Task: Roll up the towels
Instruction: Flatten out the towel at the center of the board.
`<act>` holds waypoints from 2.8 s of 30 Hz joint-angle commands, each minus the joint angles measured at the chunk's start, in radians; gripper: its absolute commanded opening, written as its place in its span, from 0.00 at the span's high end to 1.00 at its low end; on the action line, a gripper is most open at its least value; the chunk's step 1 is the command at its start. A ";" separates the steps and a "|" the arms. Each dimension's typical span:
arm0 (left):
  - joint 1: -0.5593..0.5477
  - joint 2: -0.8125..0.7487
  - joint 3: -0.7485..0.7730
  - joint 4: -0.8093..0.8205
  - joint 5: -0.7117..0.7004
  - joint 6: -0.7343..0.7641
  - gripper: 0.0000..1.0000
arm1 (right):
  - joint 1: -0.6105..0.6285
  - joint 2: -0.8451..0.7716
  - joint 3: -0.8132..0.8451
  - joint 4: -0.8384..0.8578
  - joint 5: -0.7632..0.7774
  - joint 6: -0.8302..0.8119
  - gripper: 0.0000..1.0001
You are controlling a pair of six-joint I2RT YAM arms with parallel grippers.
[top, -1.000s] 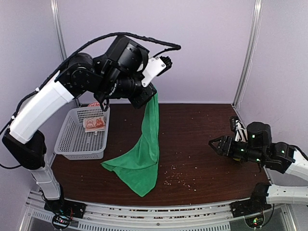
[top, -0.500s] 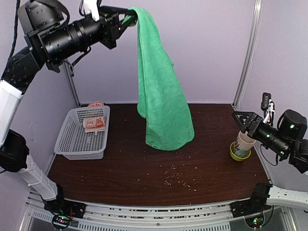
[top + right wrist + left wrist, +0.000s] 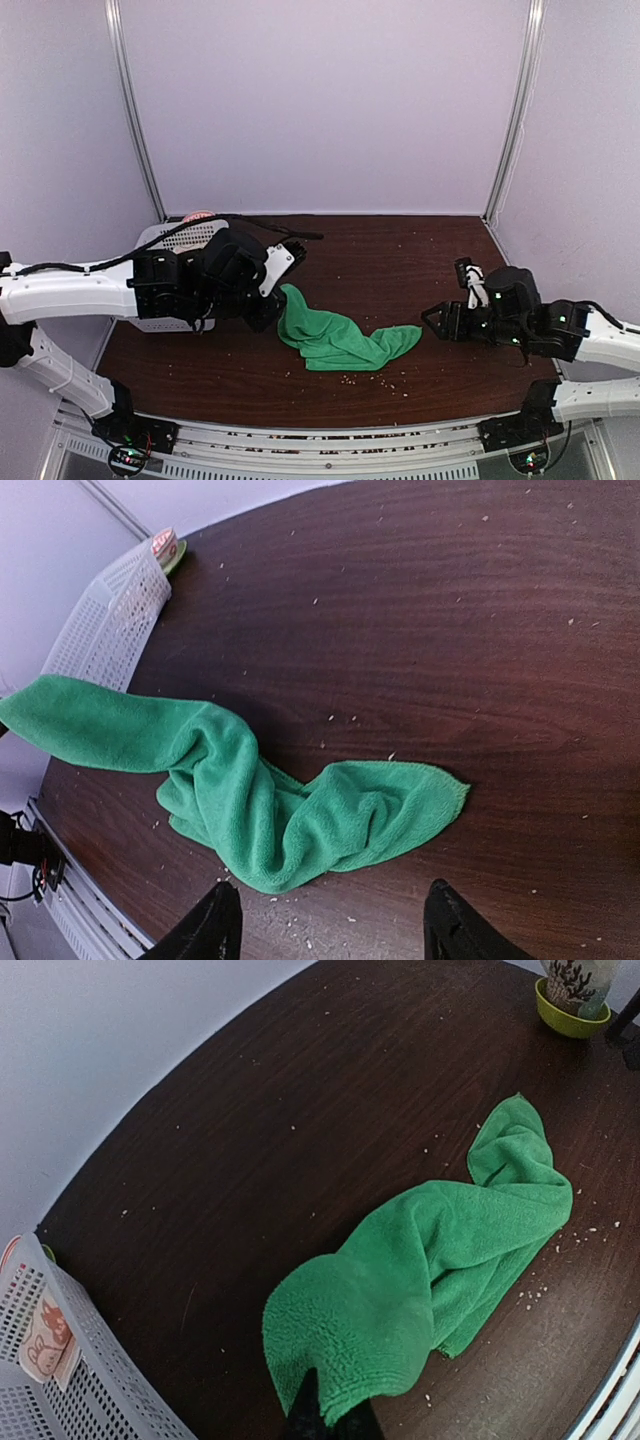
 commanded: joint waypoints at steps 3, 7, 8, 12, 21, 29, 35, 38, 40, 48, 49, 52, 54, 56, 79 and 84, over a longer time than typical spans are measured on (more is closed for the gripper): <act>0.001 -0.138 -0.075 -0.045 -0.097 -0.109 1.00 | 0.066 0.216 0.009 0.145 -0.064 0.090 0.38; 0.001 -0.187 -0.142 -0.112 -0.115 -0.167 1.00 | 0.066 0.375 0.028 0.237 -0.066 0.168 0.40; 0.001 -0.203 -0.169 -0.118 -0.115 -0.186 1.00 | 0.066 0.410 0.037 0.258 -0.067 0.184 0.40; 0.001 -0.278 -0.241 -0.114 -0.123 -0.223 1.00 | 0.063 0.530 0.085 0.296 -0.048 0.226 0.40; 0.001 -0.344 -0.283 -0.111 -0.141 -0.216 1.00 | -0.004 0.689 0.153 0.318 -0.119 0.278 0.45; 0.001 -0.383 -0.266 -0.121 -0.165 -0.199 1.00 | 0.010 0.723 0.201 0.236 -0.138 0.247 0.85; 0.001 -0.440 -0.209 -0.165 -0.240 -0.158 1.00 | -0.009 0.612 0.307 0.090 -0.041 0.152 1.00; 0.001 -0.474 -0.198 -0.177 -0.275 -0.155 1.00 | -0.009 0.512 0.325 0.072 0.000 0.104 1.00; 0.001 -0.504 -0.204 -0.179 -0.305 -0.162 1.00 | -0.008 0.443 0.318 0.065 0.019 0.084 1.00; 0.004 -0.545 -0.142 0.053 -0.450 0.064 1.00 | -0.090 0.338 0.454 -0.017 0.066 -0.023 1.00; 0.007 -0.520 -0.091 0.081 -0.476 0.117 1.00 | -0.101 0.336 0.512 -0.031 0.069 -0.047 1.00; 0.007 -0.446 0.049 0.106 -0.497 0.201 1.00 | -0.103 0.294 0.600 -0.034 0.078 -0.117 1.00; 0.007 -0.438 0.049 0.114 -0.462 0.193 1.00 | -0.102 0.240 0.561 -0.030 0.082 -0.117 1.00; 0.007 -0.441 -0.014 0.111 -0.403 0.140 1.00 | -0.102 0.186 0.450 -0.016 0.078 -0.096 1.00; 0.005 -0.264 -0.212 0.032 -0.228 -0.168 1.00 | -0.007 0.238 0.026 -0.068 -0.014 0.037 0.45; 0.005 -0.385 -0.184 0.053 -0.291 -0.186 1.00 | -0.005 0.272 -0.042 0.015 0.037 0.159 0.44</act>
